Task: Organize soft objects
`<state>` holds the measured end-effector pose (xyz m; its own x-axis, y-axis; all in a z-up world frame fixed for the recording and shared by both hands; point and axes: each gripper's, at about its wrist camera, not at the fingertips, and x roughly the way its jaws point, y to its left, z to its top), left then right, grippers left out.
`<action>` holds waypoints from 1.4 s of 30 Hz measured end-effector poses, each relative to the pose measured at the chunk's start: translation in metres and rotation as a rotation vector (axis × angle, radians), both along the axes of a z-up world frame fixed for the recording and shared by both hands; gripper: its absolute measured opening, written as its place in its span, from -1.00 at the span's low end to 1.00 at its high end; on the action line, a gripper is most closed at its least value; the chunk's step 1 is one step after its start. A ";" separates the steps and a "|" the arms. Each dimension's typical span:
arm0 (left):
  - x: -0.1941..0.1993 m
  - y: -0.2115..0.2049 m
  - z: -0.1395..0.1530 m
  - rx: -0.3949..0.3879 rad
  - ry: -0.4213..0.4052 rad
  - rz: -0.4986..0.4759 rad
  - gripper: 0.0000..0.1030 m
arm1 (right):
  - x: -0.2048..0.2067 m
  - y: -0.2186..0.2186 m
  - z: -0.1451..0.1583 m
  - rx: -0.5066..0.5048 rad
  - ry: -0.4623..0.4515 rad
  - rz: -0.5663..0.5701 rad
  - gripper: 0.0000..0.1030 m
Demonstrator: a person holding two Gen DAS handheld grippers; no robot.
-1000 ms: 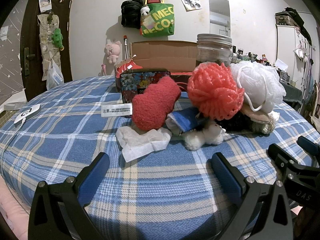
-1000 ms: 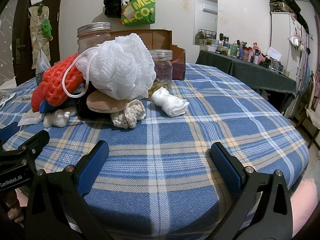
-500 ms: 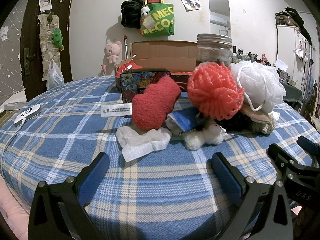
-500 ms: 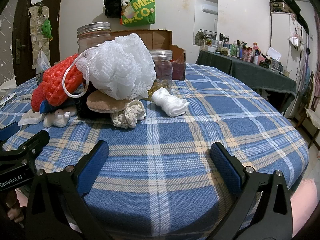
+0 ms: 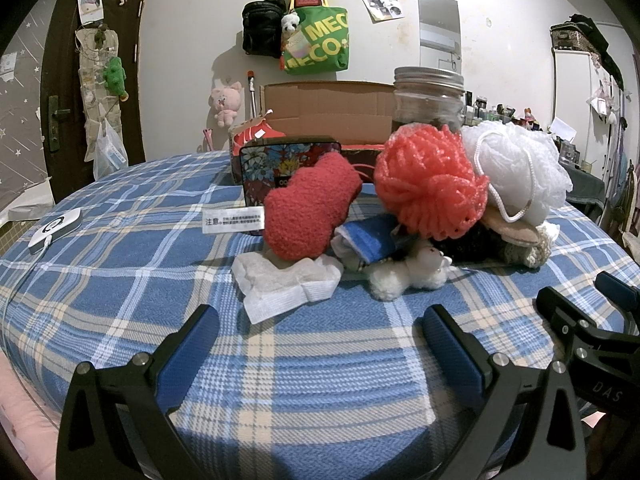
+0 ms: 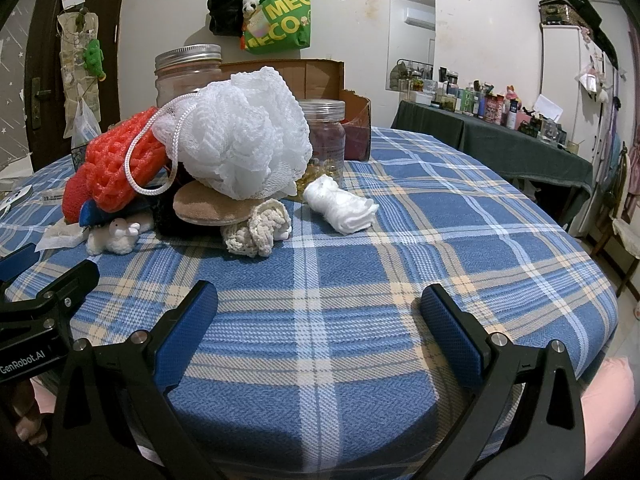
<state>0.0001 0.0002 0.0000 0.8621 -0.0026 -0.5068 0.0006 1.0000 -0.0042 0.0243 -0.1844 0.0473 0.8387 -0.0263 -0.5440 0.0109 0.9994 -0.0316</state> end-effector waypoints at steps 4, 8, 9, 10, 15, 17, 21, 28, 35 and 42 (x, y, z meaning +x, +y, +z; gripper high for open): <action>0.000 0.000 0.000 0.000 0.000 0.000 1.00 | 0.000 0.000 0.000 0.000 -0.001 0.000 1.00; 0.000 0.000 0.000 0.001 -0.001 -0.001 1.00 | 0.000 0.000 0.000 0.000 -0.001 0.000 1.00; 0.000 0.000 0.000 0.000 -0.001 -0.001 1.00 | 0.000 0.000 0.000 0.000 -0.001 0.000 1.00; 0.000 0.000 0.000 0.000 -0.001 -0.001 1.00 | 0.000 0.000 0.000 0.000 -0.001 0.000 1.00; 0.000 0.000 0.001 -0.004 0.002 -0.007 1.00 | -0.001 0.000 0.000 0.003 0.001 0.003 1.00; 0.000 -0.001 0.003 -0.001 0.007 -0.033 1.00 | 0.000 -0.001 0.000 0.010 0.007 0.010 1.00; -0.005 0.002 0.020 0.005 -0.019 -0.057 1.00 | -0.003 -0.011 0.012 0.046 0.008 0.051 1.00; 0.002 0.005 0.053 -0.009 -0.068 -0.129 1.00 | 0.002 -0.016 0.038 0.052 -0.057 0.087 1.00; 0.027 -0.006 0.078 -0.009 -0.051 -0.249 1.00 | 0.024 -0.021 0.071 0.074 -0.083 0.180 1.00; 0.049 -0.016 0.088 0.001 -0.008 -0.328 1.00 | 0.061 -0.026 0.085 0.137 -0.027 0.281 1.00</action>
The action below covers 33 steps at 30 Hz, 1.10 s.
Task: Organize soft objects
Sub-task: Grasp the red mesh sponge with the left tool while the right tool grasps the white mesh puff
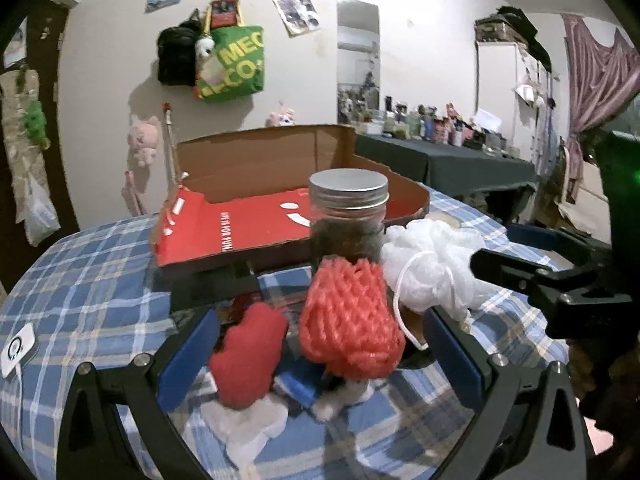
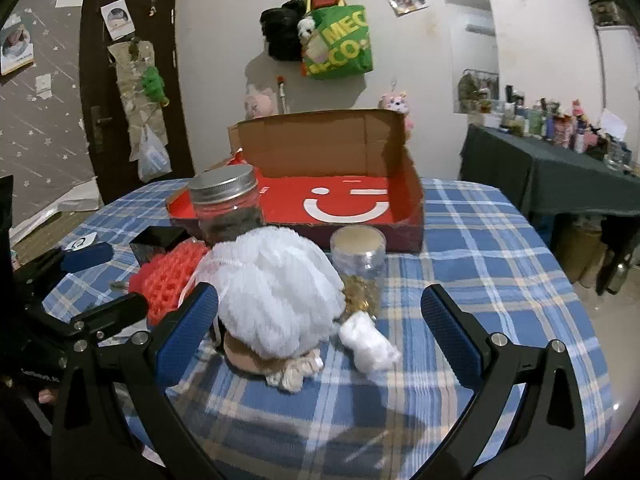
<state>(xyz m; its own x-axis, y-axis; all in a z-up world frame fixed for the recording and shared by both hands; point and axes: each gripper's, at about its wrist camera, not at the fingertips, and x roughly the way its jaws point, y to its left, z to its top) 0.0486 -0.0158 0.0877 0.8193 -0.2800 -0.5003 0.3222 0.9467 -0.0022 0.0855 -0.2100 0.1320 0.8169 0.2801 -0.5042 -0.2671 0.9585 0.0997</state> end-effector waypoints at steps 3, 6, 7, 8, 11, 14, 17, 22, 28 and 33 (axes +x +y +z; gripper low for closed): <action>0.006 -0.002 -0.003 0.009 0.021 -0.027 1.00 | 0.015 0.000 -0.002 0.014 0.036 0.040 1.00; 0.014 -0.006 -0.006 0.024 0.041 -0.046 0.94 | 0.027 -0.001 -0.007 0.034 0.075 0.079 1.00; 0.015 -0.007 -0.007 0.026 0.049 -0.050 0.91 | 0.028 -0.001 -0.009 0.040 0.084 0.088 1.00; 0.017 -0.007 -0.008 0.028 0.056 -0.054 0.91 | 0.031 -0.001 -0.011 0.048 0.095 0.101 1.00; 0.019 -0.006 -0.013 0.029 0.076 -0.063 0.85 | 0.037 0.000 -0.015 0.060 0.120 0.135 1.00; 0.020 -0.005 -0.017 0.027 0.095 -0.068 0.80 | 0.040 0.002 -0.018 0.066 0.138 0.160 1.00; 0.020 -0.005 -0.018 0.027 0.097 -0.070 0.78 | 0.044 0.004 -0.021 0.072 0.152 0.180 0.98; 0.021 -0.005 -0.019 0.021 0.105 -0.080 0.58 | 0.046 0.009 -0.025 0.081 0.177 0.218 0.81; 0.020 -0.002 -0.021 0.005 0.128 -0.093 0.26 | 0.044 0.010 -0.028 0.104 0.200 0.240 0.42; 0.017 -0.003 -0.020 -0.004 0.132 -0.101 0.05 | 0.040 0.010 -0.029 0.104 0.198 0.242 0.00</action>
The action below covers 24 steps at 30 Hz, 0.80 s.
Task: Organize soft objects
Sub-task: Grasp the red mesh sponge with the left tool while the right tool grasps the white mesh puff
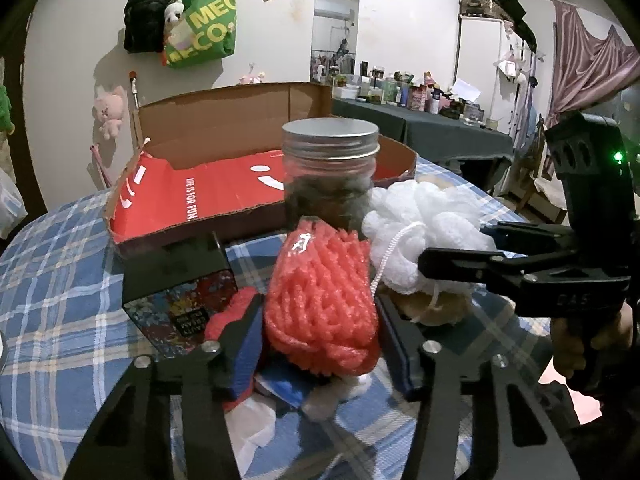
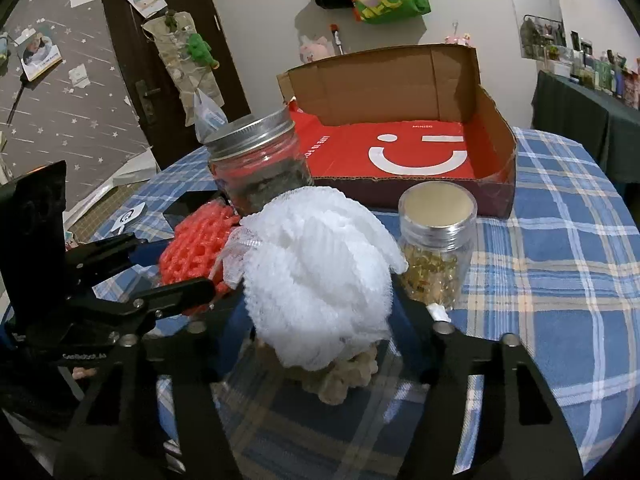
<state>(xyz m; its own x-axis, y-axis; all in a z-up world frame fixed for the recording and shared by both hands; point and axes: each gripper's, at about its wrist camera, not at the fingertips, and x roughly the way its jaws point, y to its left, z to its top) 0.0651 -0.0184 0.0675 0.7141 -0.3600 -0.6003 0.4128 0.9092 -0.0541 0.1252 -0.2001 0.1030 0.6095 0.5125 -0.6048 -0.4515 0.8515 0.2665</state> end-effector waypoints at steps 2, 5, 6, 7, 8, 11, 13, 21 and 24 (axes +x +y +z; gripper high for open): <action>-0.001 0.001 0.002 -0.006 -0.002 0.002 0.00 | -0.002 0.000 0.001 0.002 -0.007 -0.002 -0.10; -0.002 0.001 0.003 -0.009 -0.003 0.003 -0.04 | -0.007 -0.002 0.003 0.007 -0.020 -0.011 -0.21; -0.003 0.001 0.004 -0.009 -0.005 0.003 -0.05 | -0.008 -0.002 0.004 0.006 -0.024 -0.013 -0.23; -0.003 0.001 0.004 -0.012 -0.003 0.002 -0.05 | -0.010 -0.003 0.004 0.005 -0.030 -0.018 -0.24; -0.003 0.001 0.004 -0.011 -0.004 0.003 -0.05 | -0.011 -0.003 0.005 0.005 -0.032 -0.019 -0.25; -0.003 0.001 0.004 -0.012 -0.005 0.003 -0.05 | -0.014 -0.005 0.006 0.004 -0.039 -0.022 -0.26; -0.003 0.002 0.006 -0.016 -0.007 0.004 -0.05 | -0.014 -0.005 0.007 0.004 -0.044 -0.025 -0.28; -0.004 0.003 0.010 -0.025 -0.011 0.007 -0.04 | -0.016 -0.009 0.010 0.007 -0.054 -0.035 -0.29; -0.004 0.005 0.012 -0.036 -0.013 0.002 -0.02 | -0.016 -0.011 0.010 0.008 -0.052 -0.042 -0.29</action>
